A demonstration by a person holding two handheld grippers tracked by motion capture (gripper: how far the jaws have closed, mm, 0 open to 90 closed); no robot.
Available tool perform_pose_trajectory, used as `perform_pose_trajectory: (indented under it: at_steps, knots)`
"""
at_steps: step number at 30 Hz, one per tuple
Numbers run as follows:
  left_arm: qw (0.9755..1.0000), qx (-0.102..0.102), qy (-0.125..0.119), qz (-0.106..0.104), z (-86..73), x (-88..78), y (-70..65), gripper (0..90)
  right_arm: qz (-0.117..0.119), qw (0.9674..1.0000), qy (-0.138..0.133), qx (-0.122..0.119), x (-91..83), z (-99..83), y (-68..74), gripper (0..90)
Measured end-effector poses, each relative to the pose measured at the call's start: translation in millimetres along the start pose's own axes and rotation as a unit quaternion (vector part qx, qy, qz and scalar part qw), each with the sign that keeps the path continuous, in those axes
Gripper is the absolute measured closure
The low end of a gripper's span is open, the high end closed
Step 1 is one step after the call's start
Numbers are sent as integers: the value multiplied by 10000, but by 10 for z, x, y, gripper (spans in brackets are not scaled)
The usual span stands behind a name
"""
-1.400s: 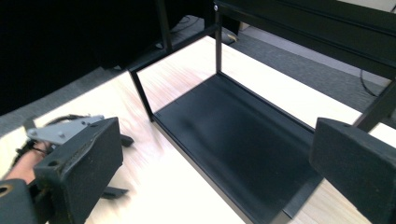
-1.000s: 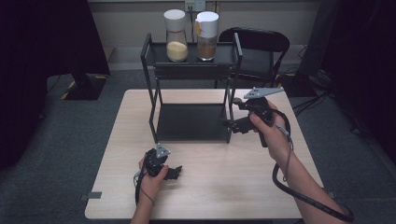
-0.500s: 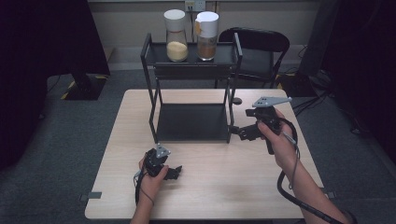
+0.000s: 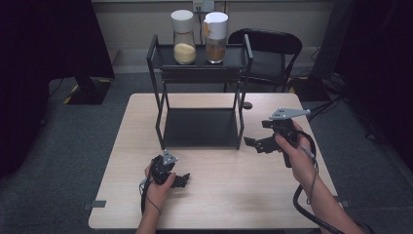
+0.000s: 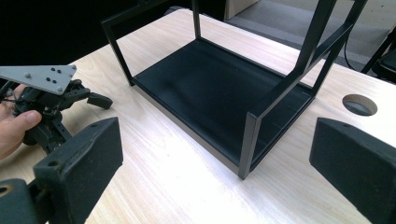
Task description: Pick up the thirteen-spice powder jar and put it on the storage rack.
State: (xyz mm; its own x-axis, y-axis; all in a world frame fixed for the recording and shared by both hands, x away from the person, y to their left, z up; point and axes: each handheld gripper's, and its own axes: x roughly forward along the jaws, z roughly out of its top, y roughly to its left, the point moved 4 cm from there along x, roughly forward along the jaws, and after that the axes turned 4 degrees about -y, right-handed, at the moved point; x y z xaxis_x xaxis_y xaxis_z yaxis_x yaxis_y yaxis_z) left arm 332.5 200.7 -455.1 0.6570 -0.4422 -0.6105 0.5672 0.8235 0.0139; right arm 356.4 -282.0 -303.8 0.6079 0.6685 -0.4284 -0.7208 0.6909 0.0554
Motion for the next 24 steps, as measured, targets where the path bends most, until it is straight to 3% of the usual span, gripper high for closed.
perform_pose_trajectory:
  at_steps: [24]
  knots:
    - [10000,-12,-12,3,-3,1,-2,0,-51,9999,119,103,-33,-409,-115,17]
